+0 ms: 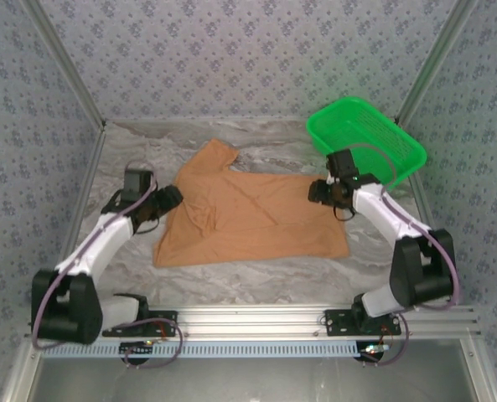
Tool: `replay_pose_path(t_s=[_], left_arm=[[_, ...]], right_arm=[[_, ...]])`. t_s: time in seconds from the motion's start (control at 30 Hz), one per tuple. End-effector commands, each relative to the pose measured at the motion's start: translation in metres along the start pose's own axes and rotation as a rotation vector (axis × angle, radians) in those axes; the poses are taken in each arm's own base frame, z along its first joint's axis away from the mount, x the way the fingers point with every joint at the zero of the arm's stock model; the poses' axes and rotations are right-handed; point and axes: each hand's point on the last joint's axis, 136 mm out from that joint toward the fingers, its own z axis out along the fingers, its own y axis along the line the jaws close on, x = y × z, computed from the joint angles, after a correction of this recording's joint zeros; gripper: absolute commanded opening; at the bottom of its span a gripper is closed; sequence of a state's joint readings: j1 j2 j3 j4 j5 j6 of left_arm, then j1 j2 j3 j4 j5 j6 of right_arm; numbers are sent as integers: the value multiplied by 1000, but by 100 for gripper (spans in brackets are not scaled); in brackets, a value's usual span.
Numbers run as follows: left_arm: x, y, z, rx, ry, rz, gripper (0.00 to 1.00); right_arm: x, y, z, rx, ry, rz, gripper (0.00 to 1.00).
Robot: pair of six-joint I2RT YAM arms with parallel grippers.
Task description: Fold the inside-out t-shirt
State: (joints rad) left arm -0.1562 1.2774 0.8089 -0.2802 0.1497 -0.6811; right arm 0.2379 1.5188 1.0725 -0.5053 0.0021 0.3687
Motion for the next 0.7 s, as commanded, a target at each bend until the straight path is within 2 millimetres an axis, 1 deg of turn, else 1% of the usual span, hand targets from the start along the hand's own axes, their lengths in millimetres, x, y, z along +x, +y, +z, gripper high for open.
replay_pose_path(t_s=[0.0, 0.03, 0.13, 0.23, 0.4, 0.5, 0.57, 0.67], left_arm=[[-30, -27, 15, 78, -53, 63, 61], [-35, -28, 19, 72, -56, 65, 61], [-44, -32, 30, 64, -54, 71, 61], [-43, -36, 36, 78, -32, 79, 61], [-37, -30, 39, 59, -17, 86, 61], [-34, -28, 42, 55, -6, 87, 61], [-33, -27, 42, 51, -2, 89, 61], [-34, -28, 40, 52, -4, 94, 61]], right_arm=[[-26, -14, 25, 122, -10, -111, 56], [-39, -15, 28, 156, -24, -132, 55], [-53, -29, 42, 253, -19, -173, 50], [-53, -42, 49, 299, 8, -190, 47], [-51, -66, 51, 366, 19, -189, 41], [-52, -74, 58, 395, 23, -201, 37], [-51, -77, 67, 406, 46, -201, 35], [-49, -80, 76, 420, 67, -207, 33]])
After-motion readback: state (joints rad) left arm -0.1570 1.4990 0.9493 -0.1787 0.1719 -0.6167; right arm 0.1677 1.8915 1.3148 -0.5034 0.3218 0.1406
